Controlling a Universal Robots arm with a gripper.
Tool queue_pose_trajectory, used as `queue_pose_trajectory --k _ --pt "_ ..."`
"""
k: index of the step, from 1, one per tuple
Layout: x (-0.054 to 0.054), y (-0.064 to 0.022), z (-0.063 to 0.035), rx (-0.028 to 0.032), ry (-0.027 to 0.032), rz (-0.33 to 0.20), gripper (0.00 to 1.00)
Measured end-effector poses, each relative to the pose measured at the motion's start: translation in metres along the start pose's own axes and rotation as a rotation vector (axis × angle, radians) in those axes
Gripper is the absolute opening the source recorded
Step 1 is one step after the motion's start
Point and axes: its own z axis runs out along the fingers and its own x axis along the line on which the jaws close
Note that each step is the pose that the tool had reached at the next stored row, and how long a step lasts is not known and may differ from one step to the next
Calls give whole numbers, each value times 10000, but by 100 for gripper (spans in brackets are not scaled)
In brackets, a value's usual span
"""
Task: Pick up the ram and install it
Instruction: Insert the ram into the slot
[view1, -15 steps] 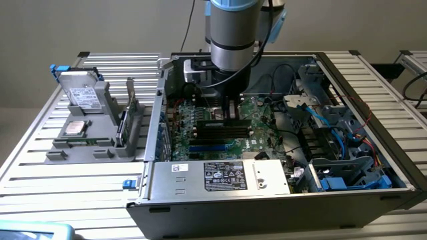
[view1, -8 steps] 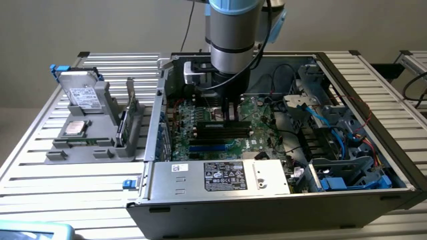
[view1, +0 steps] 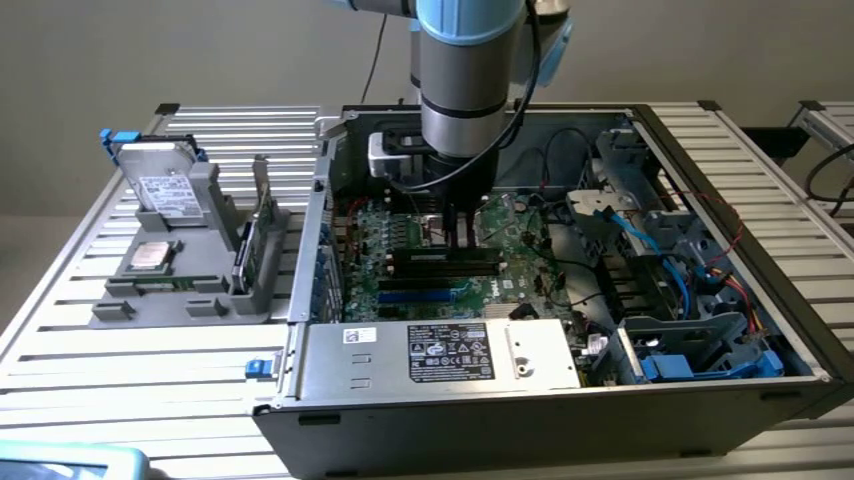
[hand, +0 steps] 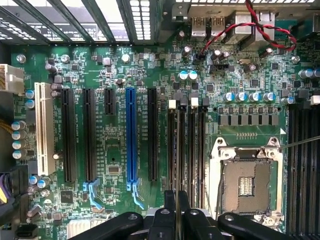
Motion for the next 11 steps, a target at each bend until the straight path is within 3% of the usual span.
queue_pose_trajectory --k 11 --pt "1 2 31 -3 1 1 14"
